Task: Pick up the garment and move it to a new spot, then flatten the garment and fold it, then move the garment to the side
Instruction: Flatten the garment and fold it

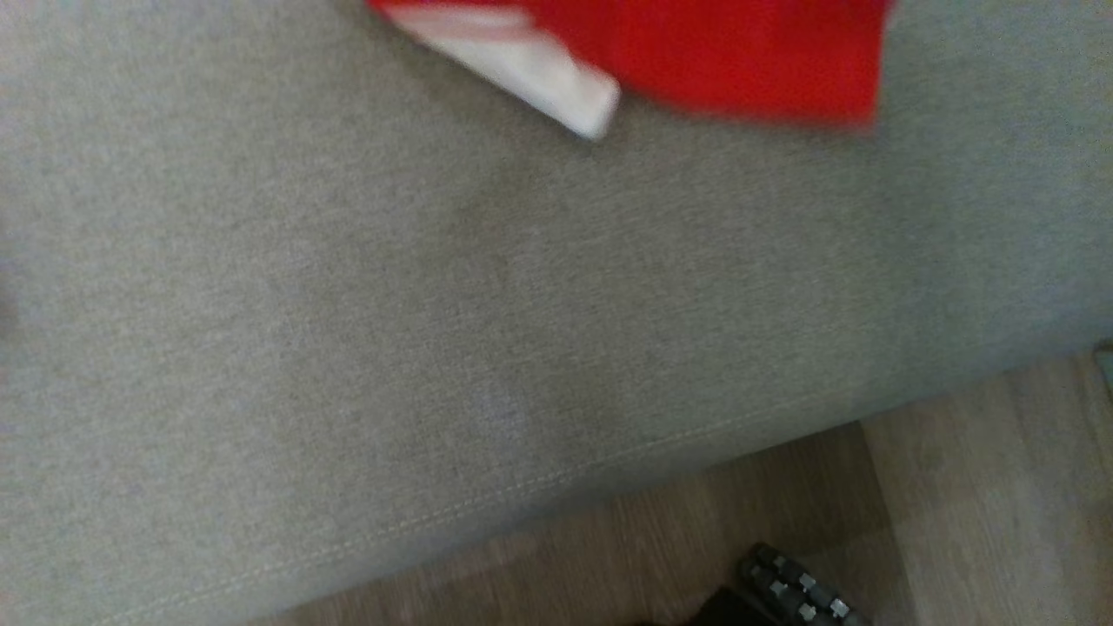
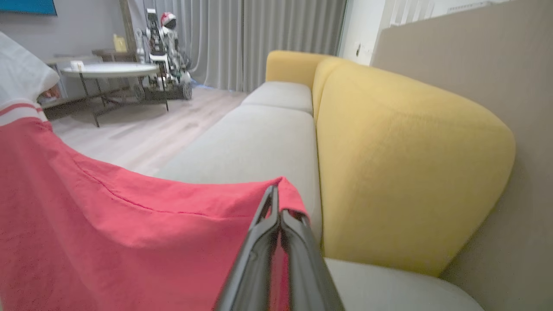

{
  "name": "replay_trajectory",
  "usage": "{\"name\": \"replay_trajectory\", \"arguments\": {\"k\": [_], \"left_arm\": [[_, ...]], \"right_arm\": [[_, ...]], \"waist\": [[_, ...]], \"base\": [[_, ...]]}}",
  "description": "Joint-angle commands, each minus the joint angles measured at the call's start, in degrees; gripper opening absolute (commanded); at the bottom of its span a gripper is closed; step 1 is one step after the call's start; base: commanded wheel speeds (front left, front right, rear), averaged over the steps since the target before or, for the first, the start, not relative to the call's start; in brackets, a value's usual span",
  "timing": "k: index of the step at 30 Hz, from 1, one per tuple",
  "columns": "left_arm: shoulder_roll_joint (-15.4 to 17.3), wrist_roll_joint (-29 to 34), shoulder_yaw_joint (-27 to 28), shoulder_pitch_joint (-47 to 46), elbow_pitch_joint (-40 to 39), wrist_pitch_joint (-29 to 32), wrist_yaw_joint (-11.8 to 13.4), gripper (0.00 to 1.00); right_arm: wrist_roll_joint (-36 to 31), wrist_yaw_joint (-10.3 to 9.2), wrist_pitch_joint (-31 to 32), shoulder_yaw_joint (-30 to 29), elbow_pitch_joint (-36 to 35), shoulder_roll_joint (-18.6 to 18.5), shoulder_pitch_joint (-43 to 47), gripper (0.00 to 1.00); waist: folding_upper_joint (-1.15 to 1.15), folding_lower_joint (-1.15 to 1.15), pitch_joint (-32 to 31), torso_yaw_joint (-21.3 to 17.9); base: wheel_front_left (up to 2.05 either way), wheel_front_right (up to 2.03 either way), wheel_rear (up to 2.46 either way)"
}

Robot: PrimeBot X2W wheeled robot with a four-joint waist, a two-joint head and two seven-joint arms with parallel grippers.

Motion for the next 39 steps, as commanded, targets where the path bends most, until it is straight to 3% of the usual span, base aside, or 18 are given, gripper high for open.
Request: {"name": "replay_trajectory", "arguments": {"k": [1, 6, 10, 12, 16, 22, 30, 33, 39], "left_arm": [[0.39, 3.47, 2.85, -6.07, 2.3, -1.71, 2.02, 0.0], [-1.79, 12.68, 4.19, -15.98, 4.69, -3.56, 7.28, 0.0], [-1.16, 17.99, 8.86, -18.56, -5.39, -3.61, 11.35, 0.0], [0.03, 17.64, 11.55, -15.18, -10.46, -3.61, 11.72, 0.0], [2.39, 16.02, 15.39, -5.32, -18.03, -3.62, 12.34, 0.0], [5.86, 11.49, 22.16, 23.75, -31.27, -3.62, 13.84, 0.0], [4.74, 10.35, 24.2, 58.17, -38.12, -3.63, 11.3, 0.0], [4.1, 10.0, 25.85, 67.21, -39.42, -3.63, 11.36, 0.0], [2.34, 8.34, 26.63, 79.93, -39.94, -3.63, 9.16, 0.0]], "right_arm": [[-1.21, -0.01, -3.29, 0.4, 2.4, 1.65, -4.67, 0.0], [-5.39, -0.01, -12.44, 1.56, 11.77, 1.55, -15.56, 0.0], [-7.7, -0.01, -17.61, 2.16, 15.55, -1.29, -20.17, 0.0], [-7.25, -0.01, -18.54, 2.93, 16.94, -2.58, -20.34, 0.0], [-5.74, -0.01, -19.16, 5.13, 18.51, -4.45, -17.89, 0.0], [-0.08, -0.01, -18.5, 10.54, 19.65, -8.35, -7.53, 0.0], [12.64, -0.01, -10.5, 18.61, 12.2, -17.44, 13.2, 0.0], [16.07, -0.01, -7.91, 17.88, 9.48, -20.66, 21.52, 0.0], [19.08, -0.01, -5.53, 13.66, 2.41, -25.6, 39.23, 0.0]], "waist": [[0.0, 0.0, 2.76, 0.69], [0.0, 0.0, 5.66, 2.64], [0.0, 0.0, 8.7, 5.67], [0.0, 0.0, 9.68, 7.37], [0.0, 0.0, 9.53, 9.83], [0.0, 0.0, 5.28, 13.59], [0.0, 0.0, -4.59, 16.51], [0.0, 0.0, -8.16, 17.28], [0.0, 0.0, -15.16, 19.57]], "base": [[0.0, 0.0, 0.0], [0.0, 0.0, 0.0], [0.0, 0.0, 0.0], [0.0, 0.0, 0.0], [0.0, 0.0, 0.0], [0.0, 0.0, 0.0], [0.0, 0.0, 0.0], [0.0, 0.0, 0.0], [0.0, 0.0, 0.0]]}}
